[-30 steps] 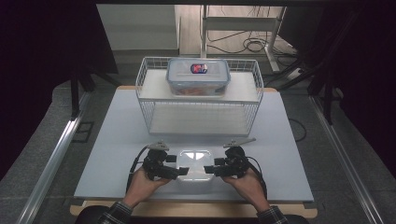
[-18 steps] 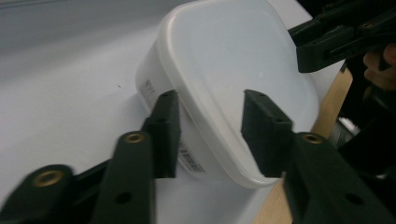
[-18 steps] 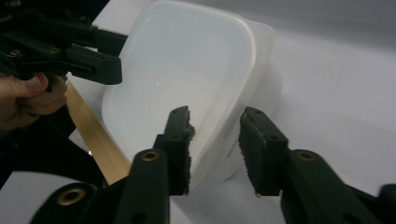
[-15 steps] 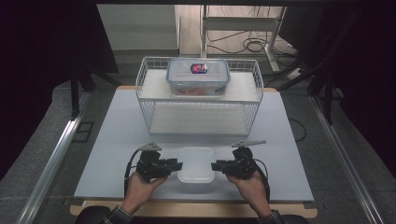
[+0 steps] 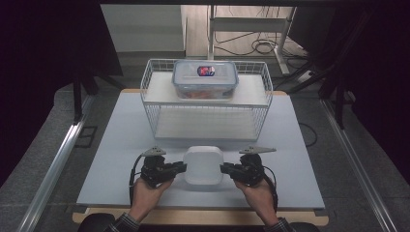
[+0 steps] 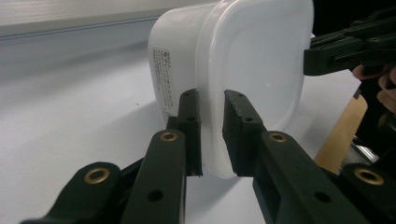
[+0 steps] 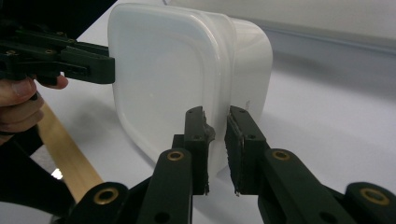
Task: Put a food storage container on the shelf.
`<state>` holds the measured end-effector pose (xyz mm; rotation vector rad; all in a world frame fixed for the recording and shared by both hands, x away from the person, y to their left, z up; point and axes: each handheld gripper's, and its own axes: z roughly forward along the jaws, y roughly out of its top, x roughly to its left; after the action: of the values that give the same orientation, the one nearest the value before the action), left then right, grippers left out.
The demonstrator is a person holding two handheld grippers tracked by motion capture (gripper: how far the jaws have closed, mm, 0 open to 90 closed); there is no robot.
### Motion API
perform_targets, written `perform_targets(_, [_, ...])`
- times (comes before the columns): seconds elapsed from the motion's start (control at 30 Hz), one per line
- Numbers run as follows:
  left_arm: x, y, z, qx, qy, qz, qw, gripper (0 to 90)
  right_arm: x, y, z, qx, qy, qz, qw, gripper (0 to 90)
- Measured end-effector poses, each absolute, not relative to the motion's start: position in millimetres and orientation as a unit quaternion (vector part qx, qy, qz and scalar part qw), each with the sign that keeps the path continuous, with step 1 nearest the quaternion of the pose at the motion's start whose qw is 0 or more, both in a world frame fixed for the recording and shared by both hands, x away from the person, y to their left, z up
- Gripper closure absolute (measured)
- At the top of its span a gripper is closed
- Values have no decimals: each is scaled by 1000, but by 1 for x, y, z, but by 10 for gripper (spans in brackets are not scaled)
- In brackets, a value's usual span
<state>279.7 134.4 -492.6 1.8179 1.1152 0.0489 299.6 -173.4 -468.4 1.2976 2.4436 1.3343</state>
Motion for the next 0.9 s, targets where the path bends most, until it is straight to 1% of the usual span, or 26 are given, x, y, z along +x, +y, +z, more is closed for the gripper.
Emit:
perform_targets(0.33, [283,136,-472,743,445,36,498,785,301,-176,-452,408,787,460,49,788])
perform_targets(0.9, [301,134,-420,744,422,72,513,787,317,-181,-410,395,770,496,72,788])
